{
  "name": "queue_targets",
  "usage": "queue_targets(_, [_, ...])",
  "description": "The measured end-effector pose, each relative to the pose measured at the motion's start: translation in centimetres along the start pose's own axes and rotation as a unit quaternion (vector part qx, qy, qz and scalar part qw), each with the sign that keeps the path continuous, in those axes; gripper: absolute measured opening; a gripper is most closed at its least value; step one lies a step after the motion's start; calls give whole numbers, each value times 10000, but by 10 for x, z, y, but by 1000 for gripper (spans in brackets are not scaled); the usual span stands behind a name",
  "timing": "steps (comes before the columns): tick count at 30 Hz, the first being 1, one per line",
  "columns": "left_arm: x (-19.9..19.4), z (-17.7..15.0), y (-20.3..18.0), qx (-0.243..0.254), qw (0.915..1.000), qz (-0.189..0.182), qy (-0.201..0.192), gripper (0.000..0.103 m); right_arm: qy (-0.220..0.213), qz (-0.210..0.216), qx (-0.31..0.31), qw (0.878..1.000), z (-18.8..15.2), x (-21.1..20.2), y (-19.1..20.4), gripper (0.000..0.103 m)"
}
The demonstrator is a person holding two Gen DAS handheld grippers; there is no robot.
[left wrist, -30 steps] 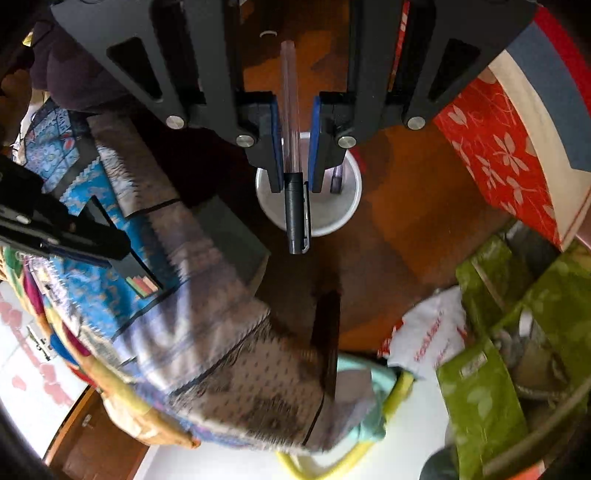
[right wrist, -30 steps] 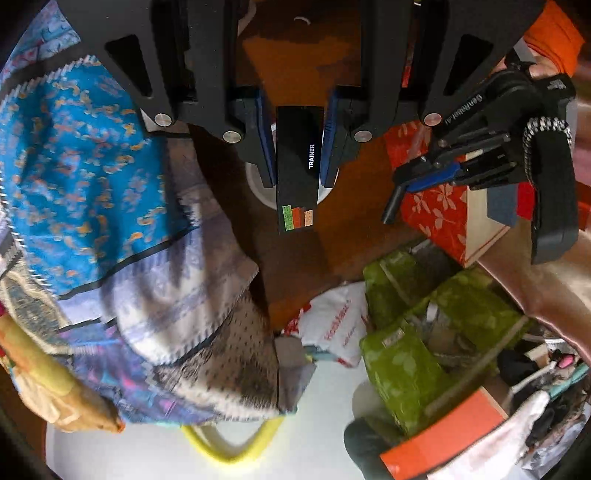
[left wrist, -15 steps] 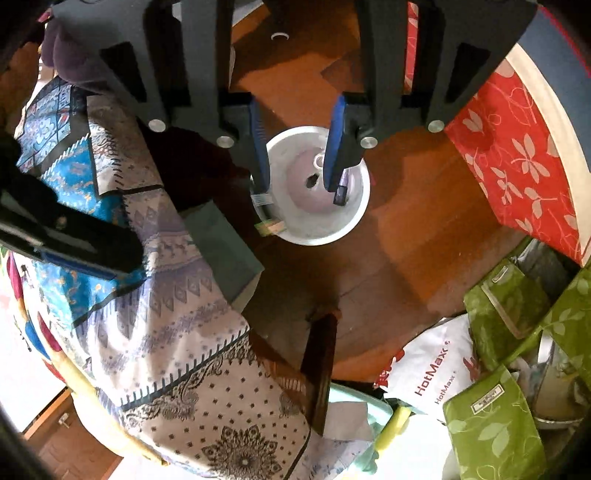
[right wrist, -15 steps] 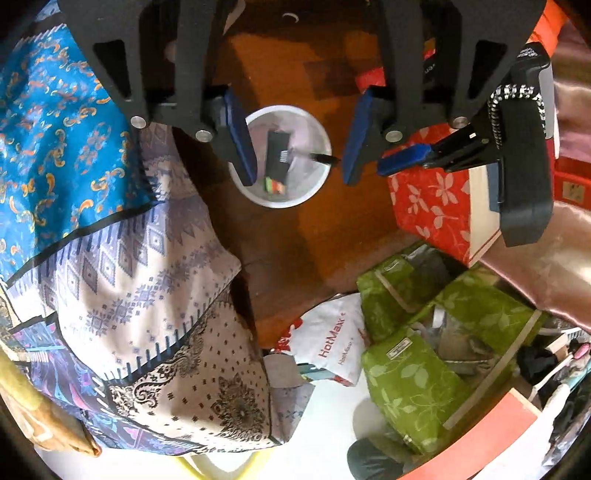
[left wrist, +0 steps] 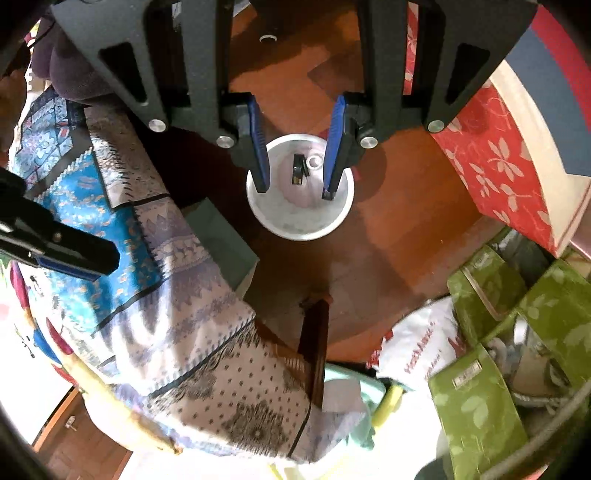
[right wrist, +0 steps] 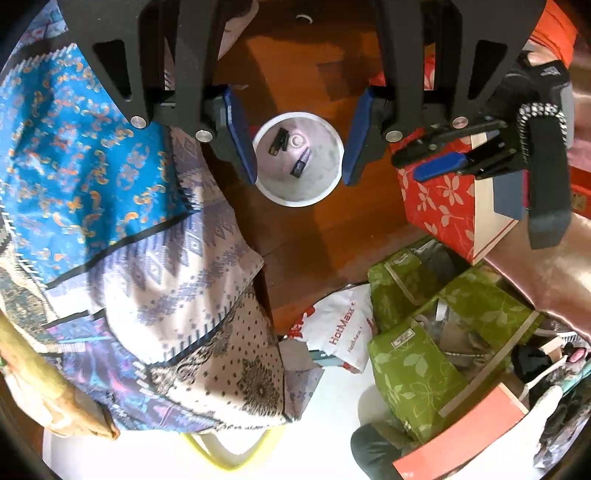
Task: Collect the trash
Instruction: 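Move both tools back to the bed toward the remaining items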
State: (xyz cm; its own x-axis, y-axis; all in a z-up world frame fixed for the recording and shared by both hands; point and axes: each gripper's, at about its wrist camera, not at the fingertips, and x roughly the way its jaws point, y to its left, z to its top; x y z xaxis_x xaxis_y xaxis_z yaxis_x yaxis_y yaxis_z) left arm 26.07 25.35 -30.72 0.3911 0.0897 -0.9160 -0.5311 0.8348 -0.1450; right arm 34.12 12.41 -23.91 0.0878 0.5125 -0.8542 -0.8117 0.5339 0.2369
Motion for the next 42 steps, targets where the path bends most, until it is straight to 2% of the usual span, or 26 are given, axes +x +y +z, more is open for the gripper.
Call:
queue_targets(14, [-104,-4,-56,423,9943,-163,-964,28,-932,-262,227,9950,-24,-109,-15,44])
queue_targets(17, [-125,-5,-81,610,9911,-231,-1162,28,-1187,-353,336,9917,-33,-137,-26,44])
queue_targets(23, [-150,-4,-139,1033,9832,-449,-1440,35,-1643,-598,653,9824,-55,-188,-55,44])
queue_targets(34, [-142,4,-271,1958,9657,-931,-1431,39,-1991,-1351,1273,9622,-110,-245,-135,44])
queue_targets(38, [-129,4,-314,2182,9608,-1122,-1293,50,-1951,-1565,1572,9554,-128,-255,-172,44])
queue_targets(42, [-115,3,-348,2385,9547,-1353,-1157,52,-1891,-1720,1878,9484,-144,-259,-206,44])
